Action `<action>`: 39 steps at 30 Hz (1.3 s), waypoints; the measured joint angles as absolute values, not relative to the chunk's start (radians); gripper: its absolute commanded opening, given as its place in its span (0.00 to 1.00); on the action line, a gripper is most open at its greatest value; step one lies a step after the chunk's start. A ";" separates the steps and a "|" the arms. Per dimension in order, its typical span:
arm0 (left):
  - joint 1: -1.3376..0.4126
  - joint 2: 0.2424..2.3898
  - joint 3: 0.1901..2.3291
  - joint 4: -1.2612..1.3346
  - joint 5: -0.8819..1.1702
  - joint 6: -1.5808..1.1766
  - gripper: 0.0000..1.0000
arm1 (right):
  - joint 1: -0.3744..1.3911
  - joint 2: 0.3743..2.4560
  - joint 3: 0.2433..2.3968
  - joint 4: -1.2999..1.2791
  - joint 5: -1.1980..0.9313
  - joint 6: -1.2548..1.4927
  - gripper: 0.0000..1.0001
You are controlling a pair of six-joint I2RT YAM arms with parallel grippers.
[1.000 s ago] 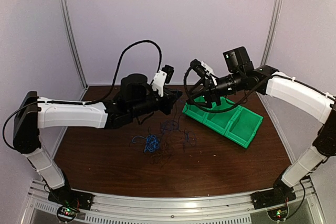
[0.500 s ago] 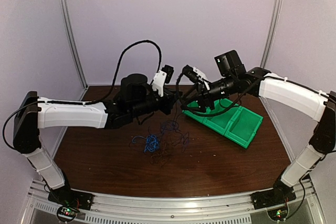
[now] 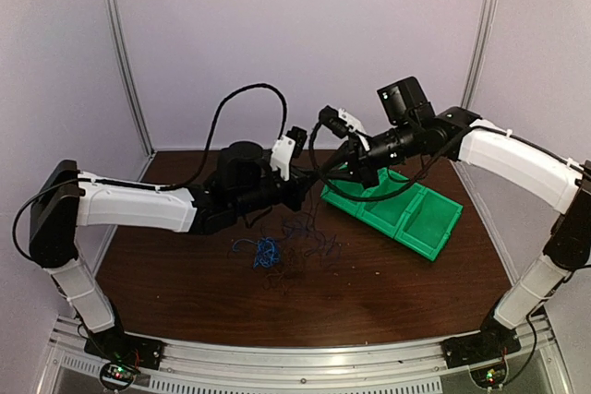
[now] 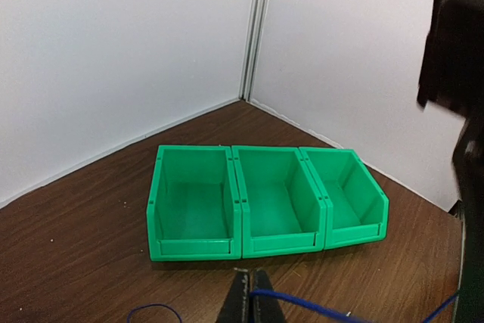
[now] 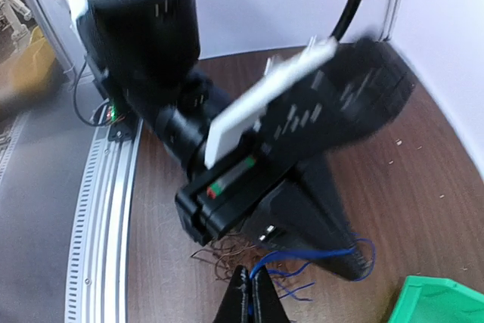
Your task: Untangle the cables
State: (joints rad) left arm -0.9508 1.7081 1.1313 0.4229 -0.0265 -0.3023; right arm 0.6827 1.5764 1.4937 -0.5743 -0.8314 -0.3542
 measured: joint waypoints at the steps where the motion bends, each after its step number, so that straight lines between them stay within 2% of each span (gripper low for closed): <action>1: -0.951 1.716 1.119 0.439 -0.028 -0.302 0.00 | 0.678 1.576 1.527 -0.594 -0.822 -0.366 0.00; 6: -0.976 1.805 1.112 0.662 0.006 -0.302 0.00 | 0.618 1.576 1.723 -0.771 -0.731 -0.406 0.00; 11: -0.982 1.867 1.130 0.855 0.032 -0.310 0.00 | 0.553 1.575 1.853 -0.908 -0.748 -0.415 0.00; 13: -0.983 1.889 1.146 0.908 0.045 -0.313 0.03 | 0.514 1.575 1.893 -0.952 -0.768 -0.415 0.00; 15: -0.988 1.907 1.165 0.945 0.054 -0.315 0.11 | 0.489 1.575 1.930 -0.985 -0.786 -0.415 0.00; 18: -0.980 1.930 1.135 0.860 0.031 -0.321 0.24 | 0.457 1.568 2.028 -0.918 -0.835 -0.408 0.00; 20: -0.963 1.989 1.068 0.772 0.019 -0.324 0.27 | 0.437 1.527 2.077 -0.847 -0.853 -0.395 0.00; 24: -0.943 2.062 0.942 0.613 0.007 -0.326 0.17 | 0.430 1.424 2.064 -0.727 -0.879 -0.369 0.00; 29: -0.944 2.040 0.945 0.600 -0.039 -0.326 0.16 | 0.423 1.408 2.054 -0.678 -0.892 -0.364 0.00; 32: -0.944 2.034 0.944 0.581 -0.073 -0.328 0.22 | 0.406 1.438 2.062 -0.679 -0.881 -0.365 0.00; 39: -0.941 1.930 0.851 0.551 -0.091 -0.331 0.44 | 0.359 1.445 2.070 -0.652 -0.798 -0.370 0.00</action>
